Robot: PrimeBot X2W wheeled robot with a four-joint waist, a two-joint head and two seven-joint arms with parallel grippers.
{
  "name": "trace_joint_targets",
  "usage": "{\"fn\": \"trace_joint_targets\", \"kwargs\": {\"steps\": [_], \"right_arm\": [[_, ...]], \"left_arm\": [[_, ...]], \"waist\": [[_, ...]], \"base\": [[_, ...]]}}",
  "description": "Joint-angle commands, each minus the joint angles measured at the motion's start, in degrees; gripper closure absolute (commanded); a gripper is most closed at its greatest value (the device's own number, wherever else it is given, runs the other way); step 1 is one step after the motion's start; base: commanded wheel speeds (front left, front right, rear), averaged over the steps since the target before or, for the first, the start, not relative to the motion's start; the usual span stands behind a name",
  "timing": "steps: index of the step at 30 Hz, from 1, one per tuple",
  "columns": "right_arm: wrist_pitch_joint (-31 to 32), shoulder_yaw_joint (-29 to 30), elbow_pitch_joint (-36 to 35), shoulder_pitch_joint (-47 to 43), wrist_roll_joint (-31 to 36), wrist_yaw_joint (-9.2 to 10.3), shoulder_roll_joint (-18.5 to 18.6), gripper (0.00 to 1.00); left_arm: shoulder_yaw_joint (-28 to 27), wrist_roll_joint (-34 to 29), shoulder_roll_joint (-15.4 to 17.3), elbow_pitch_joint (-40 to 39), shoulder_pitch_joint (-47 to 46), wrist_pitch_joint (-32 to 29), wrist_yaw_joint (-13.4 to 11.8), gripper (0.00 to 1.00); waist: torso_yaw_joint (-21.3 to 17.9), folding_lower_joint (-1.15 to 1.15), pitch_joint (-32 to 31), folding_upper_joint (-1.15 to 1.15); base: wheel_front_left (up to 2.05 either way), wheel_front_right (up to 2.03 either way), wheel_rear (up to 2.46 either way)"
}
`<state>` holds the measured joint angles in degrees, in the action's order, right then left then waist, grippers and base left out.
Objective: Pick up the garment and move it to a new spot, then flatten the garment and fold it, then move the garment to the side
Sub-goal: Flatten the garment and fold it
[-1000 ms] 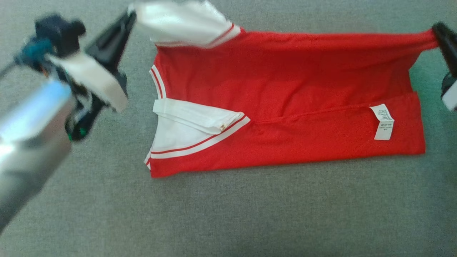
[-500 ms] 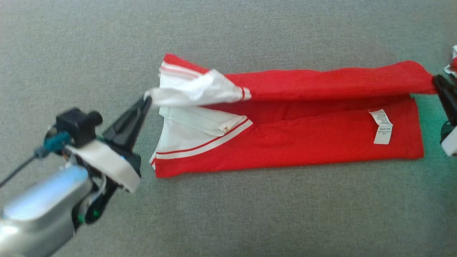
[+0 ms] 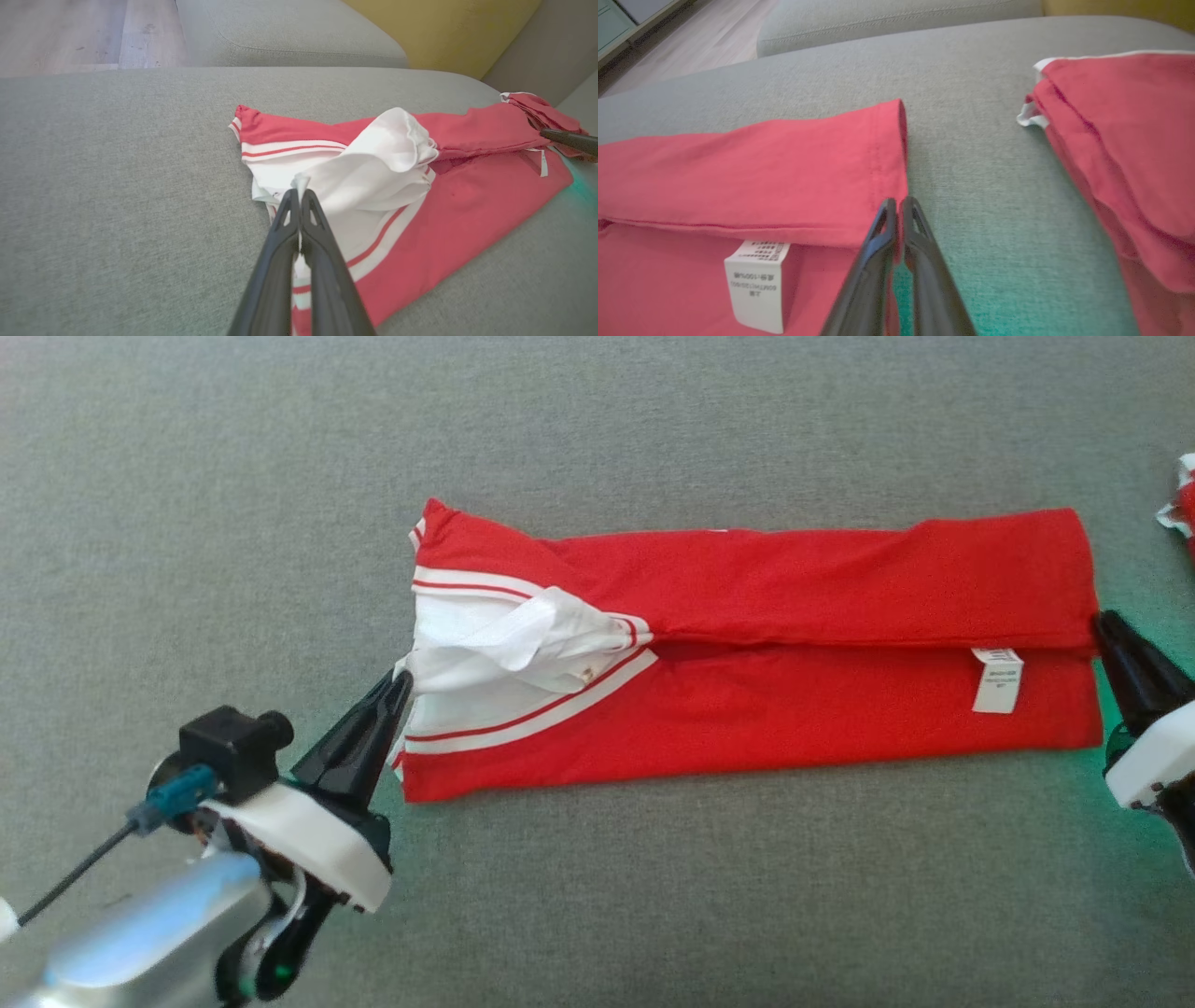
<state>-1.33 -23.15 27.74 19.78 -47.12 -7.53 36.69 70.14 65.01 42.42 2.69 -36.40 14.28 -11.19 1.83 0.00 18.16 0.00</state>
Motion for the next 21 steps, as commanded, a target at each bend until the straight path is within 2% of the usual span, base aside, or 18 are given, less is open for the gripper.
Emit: {"fn": "trace_joint_targets", "kwargs": {"steps": [1,2,5,8,14,18,21], "right_arm": [[-1.1,0.5,-0.7,-1.1,0.7,0.04,1.5,0.0],[-1.9,1.4,-0.2,-1.2,1.4,0.04,0.9,0.0],[-4.9,4.9,1.4,-2.3,3.4,0.04,-0.9,0.0],[-7.4,8.2,2.3,-4.7,4.9,0.04,-2.7,0.0],[-9.2,12.7,2.6,-9.6,7.0,0.04,-7.1,0.0],[-9.7,15.6,3.0,-11.1,8.6,0.04,-9.6,0.0],[-9.0,17.9,3.9,-10.5,10.5,0.04,-10.9,0.0]], "left_arm": [[-3.2,-0.4,1.4,-0.7,-0.5,0.7,-0.5,0.16],[-4.6,-0.8,0.5,-0.5,0.4,0.7,-0.8,0.0],[-9.2,-3.5,-2.1,0.1,4.0,0.7,-2.0,0.0],[-15.5,-8.7,-5.9,0.5,8.6,0.7,-4.5,0.0],[-30.0,-24.8,-16.2,-0.5,20.0,0.7,-9.9,0.0],[-36.0,-35.4,-23.2,-2.3,26.6,0.7,-10.4,0.0],[-38.5,-41.2,-27.6,-3.5,30.4,0.7,-9.6,0.0]], "waist": [[-0.2,0.0,-0.2,0.0],[-0.3,0.0,-0.4,0.0],[-0.6,0.0,-1.5,0.0],[-0.6,0.0,-2.8,0.0],[0.6,0.0,-6.4,0.0],[2.8,0.0,-8.8,0.0],[4.6,0.0,-10.0,0.0]], "base": [[0.0,0.0,0.0],[0.0,0.0,0.0],[0.0,0.0,0.0],[0.0,0.0,0.0],[0.0,0.0,0.0],[0.0,0.0,0.0],[0.0,0.0,0.0]]}}
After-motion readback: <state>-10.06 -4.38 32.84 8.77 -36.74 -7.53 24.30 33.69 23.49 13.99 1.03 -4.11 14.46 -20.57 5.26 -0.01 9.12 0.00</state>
